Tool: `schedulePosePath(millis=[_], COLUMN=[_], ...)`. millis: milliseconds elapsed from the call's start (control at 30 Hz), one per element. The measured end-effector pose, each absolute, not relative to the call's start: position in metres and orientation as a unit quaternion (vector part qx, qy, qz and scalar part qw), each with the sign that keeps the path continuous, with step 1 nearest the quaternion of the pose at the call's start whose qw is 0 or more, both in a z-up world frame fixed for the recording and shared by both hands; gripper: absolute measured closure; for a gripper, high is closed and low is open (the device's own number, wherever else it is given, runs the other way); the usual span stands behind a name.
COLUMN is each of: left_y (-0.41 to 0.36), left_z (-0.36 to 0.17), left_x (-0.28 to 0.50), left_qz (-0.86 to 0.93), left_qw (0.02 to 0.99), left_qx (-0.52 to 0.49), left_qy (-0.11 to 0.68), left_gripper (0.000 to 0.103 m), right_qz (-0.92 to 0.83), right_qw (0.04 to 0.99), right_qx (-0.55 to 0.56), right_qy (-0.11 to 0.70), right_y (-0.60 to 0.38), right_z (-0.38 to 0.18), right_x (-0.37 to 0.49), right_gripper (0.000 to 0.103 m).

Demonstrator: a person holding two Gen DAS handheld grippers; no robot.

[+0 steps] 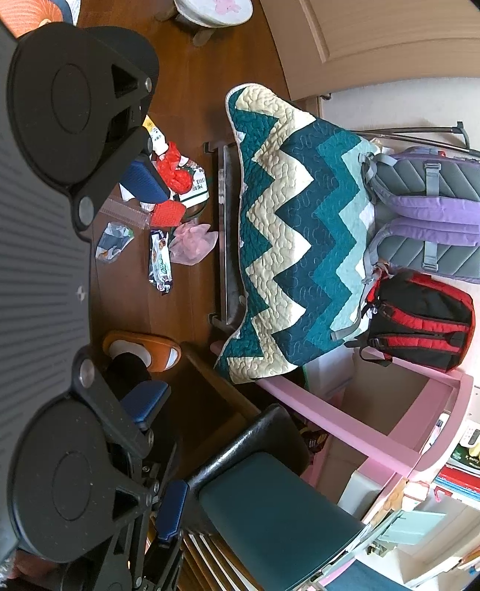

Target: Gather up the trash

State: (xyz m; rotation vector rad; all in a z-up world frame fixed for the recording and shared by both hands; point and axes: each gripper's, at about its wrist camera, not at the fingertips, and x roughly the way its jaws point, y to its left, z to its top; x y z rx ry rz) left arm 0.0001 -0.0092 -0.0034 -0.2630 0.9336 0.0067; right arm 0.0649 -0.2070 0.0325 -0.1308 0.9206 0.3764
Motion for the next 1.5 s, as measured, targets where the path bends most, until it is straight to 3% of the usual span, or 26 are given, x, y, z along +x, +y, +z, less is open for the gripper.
schedulePosePath(millis=[1500], left_y=[0.011], left_z=[-0.019], left_x=[0.010], left_qz=[-0.007], left_qw=[0.871], left_qx=[-0.166], left_qy=[0.462], left_gripper=[0.000], right_qz=[0.186], right_qw=[0.861], right_qx=[-0.072], right_qy=[0.469], right_y=[-0.195], right_z=[0.019], right_x=[0.082], right_gripper=[0.050])
